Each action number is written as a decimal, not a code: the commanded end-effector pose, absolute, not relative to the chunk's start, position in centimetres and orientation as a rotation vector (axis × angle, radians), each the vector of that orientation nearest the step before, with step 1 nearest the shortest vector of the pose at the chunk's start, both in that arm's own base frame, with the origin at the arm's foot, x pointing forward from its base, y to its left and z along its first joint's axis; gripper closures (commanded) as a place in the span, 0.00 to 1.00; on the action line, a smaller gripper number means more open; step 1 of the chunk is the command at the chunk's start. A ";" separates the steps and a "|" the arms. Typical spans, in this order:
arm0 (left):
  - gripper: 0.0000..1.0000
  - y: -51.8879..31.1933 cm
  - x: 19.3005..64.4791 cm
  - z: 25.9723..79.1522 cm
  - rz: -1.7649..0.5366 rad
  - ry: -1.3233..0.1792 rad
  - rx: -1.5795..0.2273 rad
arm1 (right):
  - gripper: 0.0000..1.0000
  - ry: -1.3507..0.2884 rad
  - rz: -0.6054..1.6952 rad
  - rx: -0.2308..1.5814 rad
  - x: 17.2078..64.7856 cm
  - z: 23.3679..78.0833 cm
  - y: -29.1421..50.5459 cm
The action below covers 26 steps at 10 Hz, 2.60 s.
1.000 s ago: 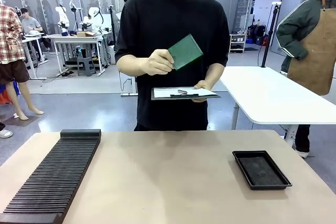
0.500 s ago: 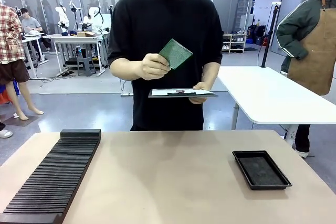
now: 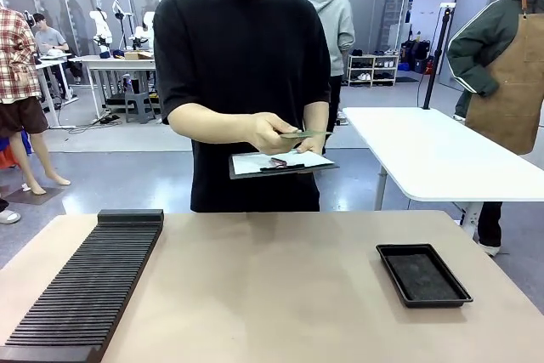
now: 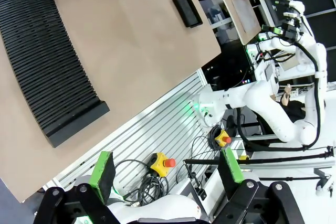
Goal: Inspect the PCB.
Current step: Pick up the Blank PCB that the human is holding.
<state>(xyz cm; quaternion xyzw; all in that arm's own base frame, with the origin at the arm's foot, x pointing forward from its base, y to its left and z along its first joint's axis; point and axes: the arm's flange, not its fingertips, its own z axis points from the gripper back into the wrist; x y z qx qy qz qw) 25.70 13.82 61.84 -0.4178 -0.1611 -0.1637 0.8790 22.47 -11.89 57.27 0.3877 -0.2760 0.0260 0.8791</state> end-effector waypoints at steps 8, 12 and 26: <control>0.00 13.8 25.6 62.3 -0.331 -0.333 -0.854 | 0.00 -0.356 0.016 0.981 22.7 61.4 -10.6; 0.00 13.8 25.6 62.3 -0.331 -0.333 -0.854 | 0.00 -0.050 -0.232 1.226 28.2 61.3 -5.2; 0.00 13.8 25.6 62.3 -0.331 -0.333 -0.854 | 0.00 0.410 -0.391 1.496 42.5 51.3 11.7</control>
